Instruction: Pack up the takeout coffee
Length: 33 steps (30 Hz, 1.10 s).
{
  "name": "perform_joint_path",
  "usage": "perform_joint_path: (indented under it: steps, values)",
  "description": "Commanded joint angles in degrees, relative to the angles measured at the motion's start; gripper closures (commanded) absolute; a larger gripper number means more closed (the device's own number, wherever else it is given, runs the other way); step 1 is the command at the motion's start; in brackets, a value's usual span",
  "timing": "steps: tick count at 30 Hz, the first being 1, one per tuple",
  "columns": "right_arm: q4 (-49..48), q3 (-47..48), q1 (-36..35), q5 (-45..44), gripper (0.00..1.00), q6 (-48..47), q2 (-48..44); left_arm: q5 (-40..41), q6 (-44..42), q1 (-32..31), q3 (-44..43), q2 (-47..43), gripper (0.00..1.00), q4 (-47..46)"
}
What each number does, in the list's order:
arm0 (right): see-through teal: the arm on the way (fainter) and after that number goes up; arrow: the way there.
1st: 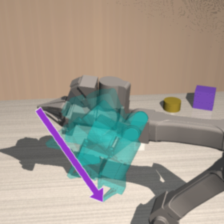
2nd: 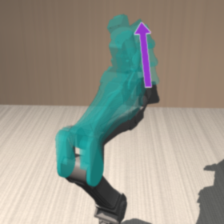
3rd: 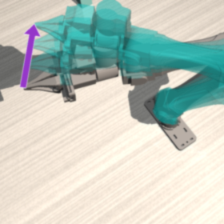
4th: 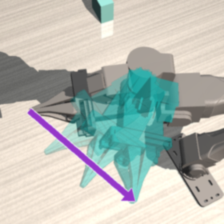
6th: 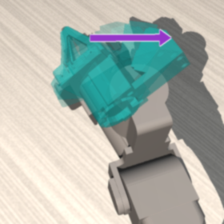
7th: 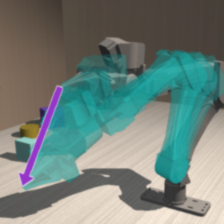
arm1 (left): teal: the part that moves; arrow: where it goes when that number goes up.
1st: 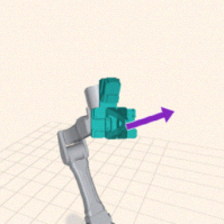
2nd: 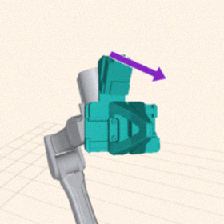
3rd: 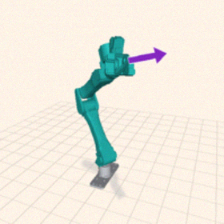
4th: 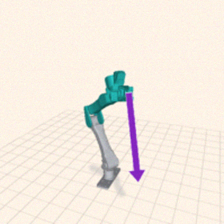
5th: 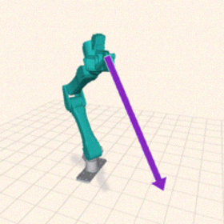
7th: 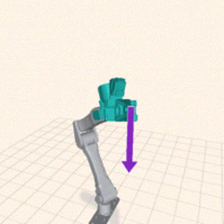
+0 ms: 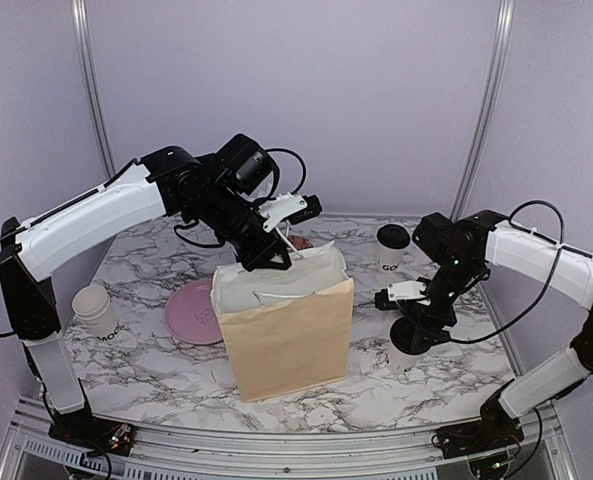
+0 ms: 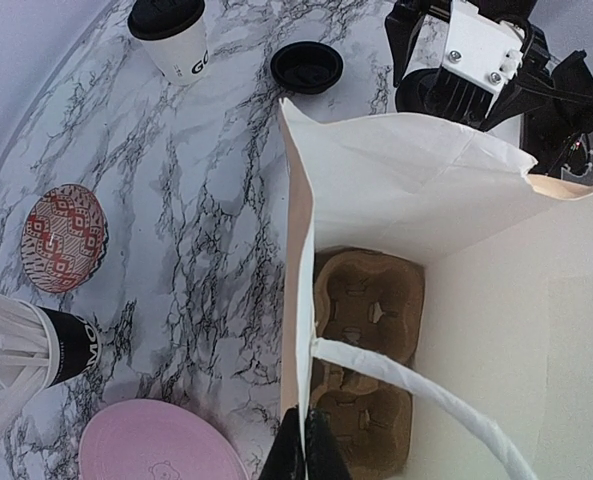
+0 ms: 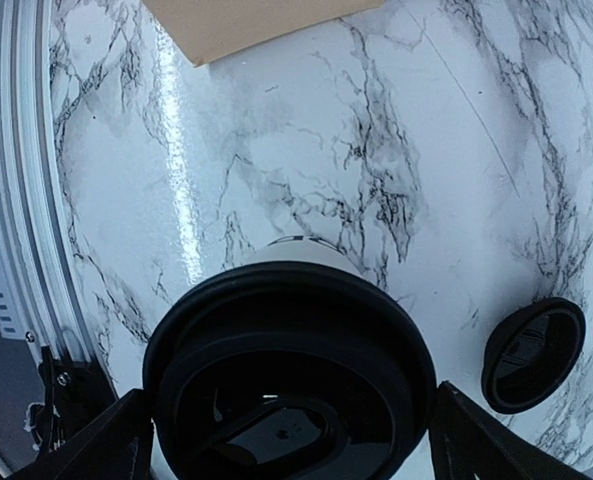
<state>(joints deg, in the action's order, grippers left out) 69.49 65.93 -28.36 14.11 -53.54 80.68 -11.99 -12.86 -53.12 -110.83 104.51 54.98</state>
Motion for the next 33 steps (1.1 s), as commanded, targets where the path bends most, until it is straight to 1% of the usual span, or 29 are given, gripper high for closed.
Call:
perform_joint_path:
  steps: [1,4,9,11,14,19,22,29,31,33]
  values:
    - [-0.45,-1.51,-2.63,-2.54,0.07,1.51,-0.53,-0.21,-0.37,0.3,1.14,-0.38,1.0,1.88]
    - [-0.85,-1.81,-3.27,-3.29,0.08,2.02,-0.79,-0.16,-0.41,0.3,1.05,-0.36,1.0,1.88]
    - [-0.75,-0.15,-3.37,-3.13,0.21,2.39,-1.12,0.16,-0.41,0.26,-0.02,-0.28,1.0,1.82]
    - [-0.02,1.63,-3.36,-2.68,0.25,2.23,-1.14,1.05,-0.44,0.28,-1.76,0.08,1.0,1.81]
    - [0.91,5.72,-3.37,-1.57,0.28,2.04,-1.31,3.36,-0.7,0.29,-4.68,1.08,1.0,1.88]
    - [0.14,17.38,-2.84,-1.08,0.37,1.21,-2.92,7.19,-2.02,0.15,-5.93,2.07,1.0,1.91]
    - [-2.07,22.14,-2.17,-0.42,0.38,0.22,-3.93,8.1,-1.7,-0.09,-5.8,2.47,1.0,2.11]
    - [-1.32,36.35,-2.05,0.32,0.38,-1.92,-3.96,7.19,-1.55,-0.98,-4.59,1.93,1.0,2.33]
    - [-0.76,39.91,-2.03,2.86,0.37,-2.72,-4.67,7.17,-1.38,-1.22,-4.65,2.0,1.0,2.33]
    - [0.56,42.18,-2.14,7.27,0.36,-3.96,-5.44,7.24,-1.12,-1.44,-4.74,2.1,1.0,2.33]
